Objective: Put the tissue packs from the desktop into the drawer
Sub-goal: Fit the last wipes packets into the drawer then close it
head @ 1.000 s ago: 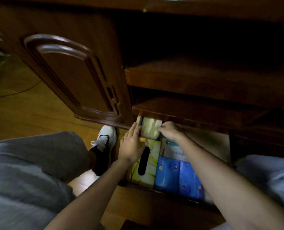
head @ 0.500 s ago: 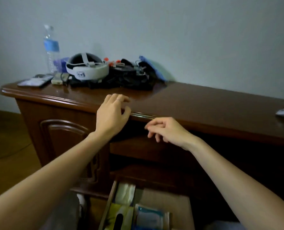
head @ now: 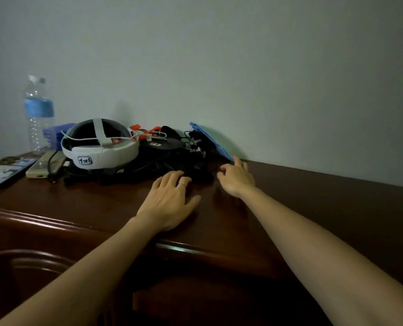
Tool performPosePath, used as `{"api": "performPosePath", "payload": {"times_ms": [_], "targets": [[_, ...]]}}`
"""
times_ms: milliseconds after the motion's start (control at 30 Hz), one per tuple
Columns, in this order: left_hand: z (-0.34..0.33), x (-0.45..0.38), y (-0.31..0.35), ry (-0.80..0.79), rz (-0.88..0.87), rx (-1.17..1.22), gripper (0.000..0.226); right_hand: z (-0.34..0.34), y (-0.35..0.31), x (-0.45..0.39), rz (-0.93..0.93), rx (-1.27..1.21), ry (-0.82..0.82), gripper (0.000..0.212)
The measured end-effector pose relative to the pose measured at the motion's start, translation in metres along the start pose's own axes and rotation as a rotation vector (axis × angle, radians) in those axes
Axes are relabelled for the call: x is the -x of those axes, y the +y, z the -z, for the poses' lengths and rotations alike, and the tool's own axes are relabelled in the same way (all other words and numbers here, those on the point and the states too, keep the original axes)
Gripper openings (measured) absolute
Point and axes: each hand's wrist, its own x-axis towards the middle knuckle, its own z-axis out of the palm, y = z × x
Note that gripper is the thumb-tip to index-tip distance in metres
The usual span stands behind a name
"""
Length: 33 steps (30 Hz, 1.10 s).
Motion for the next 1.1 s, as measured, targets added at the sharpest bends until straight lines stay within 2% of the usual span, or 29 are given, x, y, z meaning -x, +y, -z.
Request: {"api": "performPosePath", "payload": {"times_ms": [200, 367, 467, 600, 700, 767, 833, 867, 933, 967, 1033, 1100], "targets": [[-0.003, -0.002, -0.001, -0.090, 0.040, 0.021, 0.082, -0.038, -0.007, -0.096, -0.091, 0.066, -0.087, 0.045], [-0.003, 0.000, 0.001, -0.106, 0.043, 0.018, 0.085, -0.053, -0.007, -0.116, -0.124, 0.150, 0.006, 0.050], [-0.003, -0.001, 0.003, -0.071, 0.038, 0.025, 0.084, -0.039, -0.003, -0.095, -0.135, 0.049, 0.175, 0.045], [0.004, 0.005, 0.008, 0.064, 0.000, 0.013, 0.081, 0.007, 0.001, -0.028, -0.139, -0.281, 0.593, 0.028], [0.014, 0.013, 0.017, 0.213, -0.049, 0.053, 0.079, 0.042, 0.004, 0.041, -0.069, -0.468, 0.723, 0.027], [0.026, 0.022, 0.024, 0.320, -0.076, 0.186, 0.082, 0.060, 0.005, 0.090, -0.019, -0.564, 0.727, 0.029], [0.037, 0.037, 0.035, 0.417, 0.007, 0.522, 0.092, 0.070, 0.005, 0.139, 0.054, -0.622, 0.673, 0.023], [0.041, 0.049, 0.043, 0.418, 0.090, 0.760, 0.099, 0.073, 0.006, 0.162, 0.085, -0.664, 0.627, 0.020], [0.045, 0.081, 0.062, 0.309, 0.217, 1.196, 0.102, 0.078, 0.006, 0.204, 0.105, -0.787, 0.542, 0.017], [0.043, 0.098, 0.069, 0.242, 0.235, 1.321, 0.092, 0.078, 0.007, 0.222, 0.095, -0.847, 0.505, 0.017], [0.034, 0.132, 0.080, 0.124, 0.232, 1.390, 0.058, 0.074, 0.014, 0.255, 0.063, -0.887, 0.434, 0.019], [0.020, 0.171, 0.086, 0.054, 0.243, 1.405, 0.032, 0.058, 0.027, 0.289, 0.059, -0.780, 0.396, 0.020]]}}
